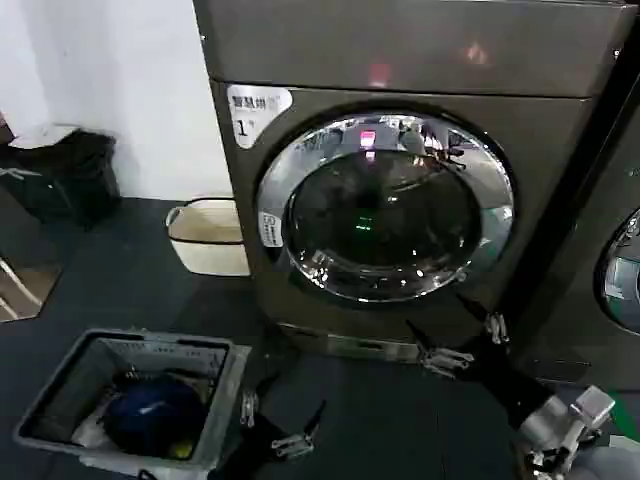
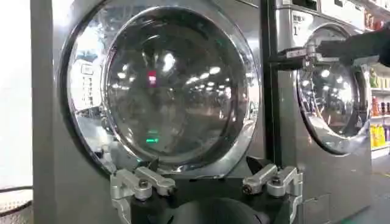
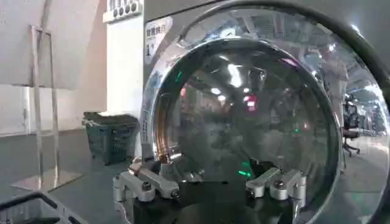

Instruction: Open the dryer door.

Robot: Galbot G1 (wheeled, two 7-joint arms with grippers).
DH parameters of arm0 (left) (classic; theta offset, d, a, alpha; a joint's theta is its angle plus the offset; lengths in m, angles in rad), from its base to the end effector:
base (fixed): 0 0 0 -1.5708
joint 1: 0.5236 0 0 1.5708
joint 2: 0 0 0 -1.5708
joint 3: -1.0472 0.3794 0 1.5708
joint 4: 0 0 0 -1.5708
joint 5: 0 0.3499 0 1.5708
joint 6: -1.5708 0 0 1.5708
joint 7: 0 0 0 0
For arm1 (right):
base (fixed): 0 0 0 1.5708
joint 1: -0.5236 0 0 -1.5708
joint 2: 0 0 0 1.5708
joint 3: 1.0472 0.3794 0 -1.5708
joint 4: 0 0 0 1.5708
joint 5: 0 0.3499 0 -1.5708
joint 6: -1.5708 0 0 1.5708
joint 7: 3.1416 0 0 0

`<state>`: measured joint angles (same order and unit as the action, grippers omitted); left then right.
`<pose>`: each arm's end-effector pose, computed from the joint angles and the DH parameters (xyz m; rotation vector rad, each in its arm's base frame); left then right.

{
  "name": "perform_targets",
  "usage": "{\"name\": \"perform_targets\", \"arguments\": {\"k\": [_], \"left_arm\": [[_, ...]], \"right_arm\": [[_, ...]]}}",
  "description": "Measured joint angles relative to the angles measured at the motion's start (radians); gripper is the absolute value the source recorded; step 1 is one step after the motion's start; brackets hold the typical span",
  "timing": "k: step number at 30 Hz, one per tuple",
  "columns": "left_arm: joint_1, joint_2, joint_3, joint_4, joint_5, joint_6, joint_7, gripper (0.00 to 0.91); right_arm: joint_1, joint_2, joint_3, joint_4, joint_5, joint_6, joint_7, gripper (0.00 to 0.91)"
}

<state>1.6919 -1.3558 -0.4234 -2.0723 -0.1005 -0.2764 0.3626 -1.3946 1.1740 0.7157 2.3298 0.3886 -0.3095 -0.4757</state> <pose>0.1161 0.0151 -0.3536 0.8332 2.9142 0.0303 0.1972 -0.0983 -0.1874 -0.8930 2.9119 -0.1540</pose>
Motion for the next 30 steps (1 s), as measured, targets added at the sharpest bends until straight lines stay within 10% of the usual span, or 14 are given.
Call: {"name": "perform_targets", "arguments": {"k": [30], "left_arm": [[0.025,-0.035,0.024,-0.061,0.055,0.094,-0.020,0.907]], "right_arm": [[0.479,-0.088,-0.403,-0.388,0.024,0.048,-0.103,0.907]]}}
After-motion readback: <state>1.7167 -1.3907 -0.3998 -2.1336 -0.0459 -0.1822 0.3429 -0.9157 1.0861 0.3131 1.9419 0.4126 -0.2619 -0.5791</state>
